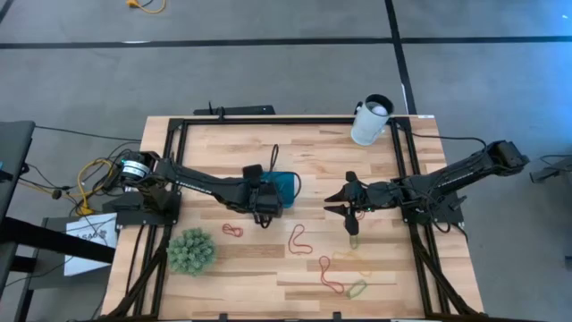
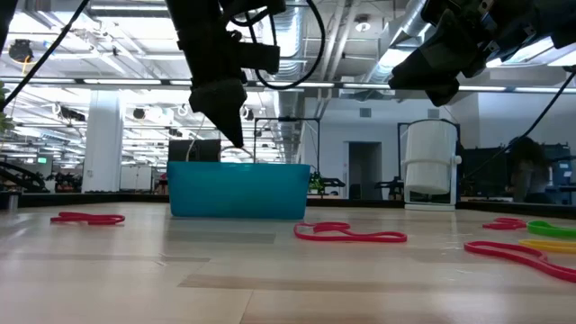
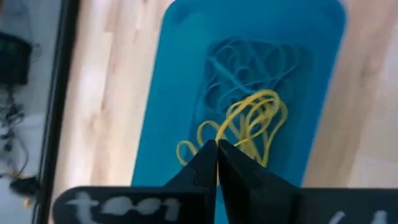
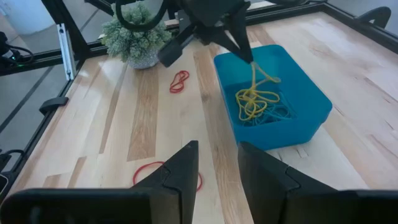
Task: Pick and place items into bin
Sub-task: Put the yellow rubber band into the blue bin
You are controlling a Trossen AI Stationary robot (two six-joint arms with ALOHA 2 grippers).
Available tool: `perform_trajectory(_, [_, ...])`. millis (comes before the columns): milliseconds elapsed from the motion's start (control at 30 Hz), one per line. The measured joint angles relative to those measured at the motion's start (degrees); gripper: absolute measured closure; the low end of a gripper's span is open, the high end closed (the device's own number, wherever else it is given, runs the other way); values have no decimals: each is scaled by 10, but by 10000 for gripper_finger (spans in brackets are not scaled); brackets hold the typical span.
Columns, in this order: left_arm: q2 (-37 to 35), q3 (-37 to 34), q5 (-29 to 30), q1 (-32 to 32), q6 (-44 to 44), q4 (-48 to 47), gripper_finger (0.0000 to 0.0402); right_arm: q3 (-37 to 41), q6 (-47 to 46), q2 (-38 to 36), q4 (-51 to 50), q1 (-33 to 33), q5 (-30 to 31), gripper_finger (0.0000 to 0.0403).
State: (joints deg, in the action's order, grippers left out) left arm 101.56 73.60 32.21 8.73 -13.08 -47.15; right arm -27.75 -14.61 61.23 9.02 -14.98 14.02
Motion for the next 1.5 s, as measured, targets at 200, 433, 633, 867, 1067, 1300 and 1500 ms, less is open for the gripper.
perform_trajectory(200, [0, 0, -20, 0, 19, 17, 376, 0, 0, 0, 0, 0, 0, 296])
perform_trajectory(433, [0, 0, -32, 0, -1, 17, 320, 0, -5, 0, 0, 0, -2, 296])
perform_trajectory(633, [0, 13, -30, 0, -17, 4, 302, 0, -90, 0, -49, 0, -6, 296])
perform_trajectory(867, [0, 124, 57, 6, -10, -155, 320, 0, -88, 0, -123, 11, -6, 296])
perform_trajectory(1067, [0, 243, 148, 26, -69, -346, 336, 0, -96, 0, -103, 14, -94, 296])
perform_trajectory(1300, [-67, 295, 232, 50, -73, -423, 335, -64, -202, 0, -243, -90, -15, 296])
perform_trajectory(1500, [-192, 265, 246, 52, -154, -425, 333, -114, -301, 26, -320, -182, 39, 296])
